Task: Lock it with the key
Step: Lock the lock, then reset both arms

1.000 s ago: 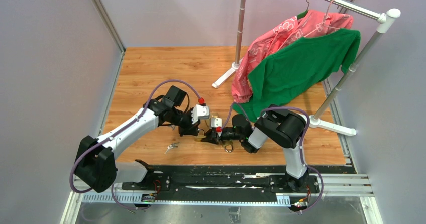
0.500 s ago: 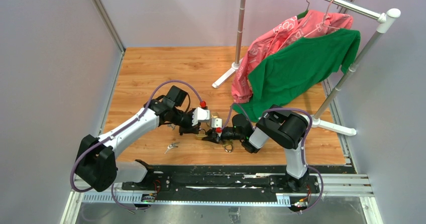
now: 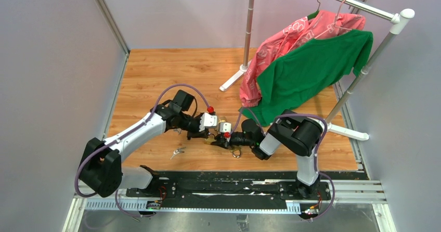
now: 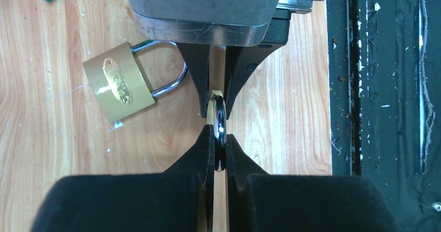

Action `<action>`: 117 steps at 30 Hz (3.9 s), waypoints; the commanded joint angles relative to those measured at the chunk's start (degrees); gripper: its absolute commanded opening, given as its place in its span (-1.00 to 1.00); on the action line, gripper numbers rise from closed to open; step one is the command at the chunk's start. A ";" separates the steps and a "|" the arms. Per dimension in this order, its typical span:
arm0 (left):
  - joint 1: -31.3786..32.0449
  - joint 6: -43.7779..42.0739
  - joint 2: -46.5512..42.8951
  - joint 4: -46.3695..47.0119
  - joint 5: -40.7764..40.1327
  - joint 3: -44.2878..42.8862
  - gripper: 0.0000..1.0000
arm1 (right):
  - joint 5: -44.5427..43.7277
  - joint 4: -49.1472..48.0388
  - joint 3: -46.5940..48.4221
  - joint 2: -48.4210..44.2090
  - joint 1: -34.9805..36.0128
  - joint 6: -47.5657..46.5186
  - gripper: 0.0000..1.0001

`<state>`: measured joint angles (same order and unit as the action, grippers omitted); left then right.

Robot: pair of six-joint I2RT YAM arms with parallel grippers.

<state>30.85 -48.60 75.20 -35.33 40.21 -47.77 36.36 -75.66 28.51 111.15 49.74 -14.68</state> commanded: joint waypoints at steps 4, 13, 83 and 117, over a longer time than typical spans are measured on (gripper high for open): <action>0.00 -4.96 5.70 -3.55 -8.56 7.22 -1.00 | -2.95 -0.12 -2.38 -3.86 -1.54 -2.77 -1.00; 0.13 -1.86 10.02 -1.97 -7.52 8.46 -1.00 | -4.05 -2.09 -3.48 -4.60 -2.66 -1.78 -1.00; -15.08 42.28 -28.49 -2.07 -32.86 -4.72 1.00 | -7.65 79.56 25.62 -18.77 -5.40 32.62 -1.00; -22.06 38.22 -43.99 27.43 -50.97 24.61 1.00 | -78.96 103.77 11.16 -65.76 -20.64 41.65 0.56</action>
<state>9.43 -11.38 32.69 -14.72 -9.56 -25.15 -26.76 28.60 43.86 50.98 29.67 20.86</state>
